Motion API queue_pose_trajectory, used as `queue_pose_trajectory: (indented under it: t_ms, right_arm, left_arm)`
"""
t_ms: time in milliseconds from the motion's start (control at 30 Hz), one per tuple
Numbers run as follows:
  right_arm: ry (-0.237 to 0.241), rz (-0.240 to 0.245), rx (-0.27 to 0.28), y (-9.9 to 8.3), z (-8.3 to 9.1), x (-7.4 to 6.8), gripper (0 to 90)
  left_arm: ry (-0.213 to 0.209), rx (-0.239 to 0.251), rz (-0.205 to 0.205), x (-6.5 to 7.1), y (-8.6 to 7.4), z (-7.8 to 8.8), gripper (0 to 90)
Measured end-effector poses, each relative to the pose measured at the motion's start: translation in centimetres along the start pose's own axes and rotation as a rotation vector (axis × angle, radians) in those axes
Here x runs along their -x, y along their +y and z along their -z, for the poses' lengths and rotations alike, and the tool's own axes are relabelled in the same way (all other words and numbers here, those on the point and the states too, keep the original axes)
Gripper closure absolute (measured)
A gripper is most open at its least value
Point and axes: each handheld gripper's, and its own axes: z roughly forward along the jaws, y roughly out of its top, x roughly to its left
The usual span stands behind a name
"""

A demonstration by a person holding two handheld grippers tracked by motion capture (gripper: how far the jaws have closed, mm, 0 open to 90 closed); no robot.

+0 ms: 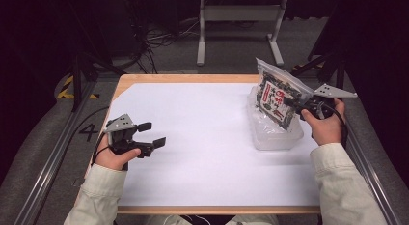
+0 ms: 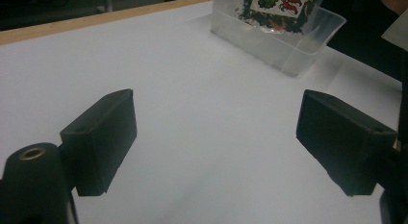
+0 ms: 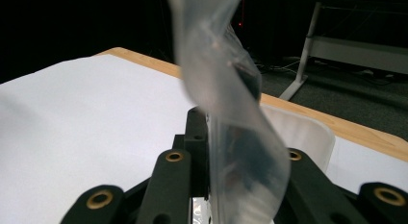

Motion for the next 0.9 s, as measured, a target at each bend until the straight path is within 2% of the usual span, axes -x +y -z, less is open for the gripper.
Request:
queue_pose_trajectory:
  t_ms: [433,700,833,900]
  right_arm:
    - [-0.001,0.007,-0.005,-1.1,-0.3,-0.1,76.1]
    - [0.006,-0.022,0.044,-2.5,0.1,0.5,76.2]
    - [0.007,-0.012,0.055,-2.6,0.2,0.3,76.1]
    - [0.006,-0.023,0.059,-2.7,0.2,0.4,76.1]
  left_arm:
    - [0.0,0.0,0.0,0.0,0.0,0.0,15.1]
    - [0.005,-0.006,-0.006,0.0,0.1,0.0,15.2]
    - [0.006,-0.006,-0.006,0.0,0.1,0.0,15.2]
    - [0.006,-0.007,-0.01,0.0,0.1,0.1,15.2]
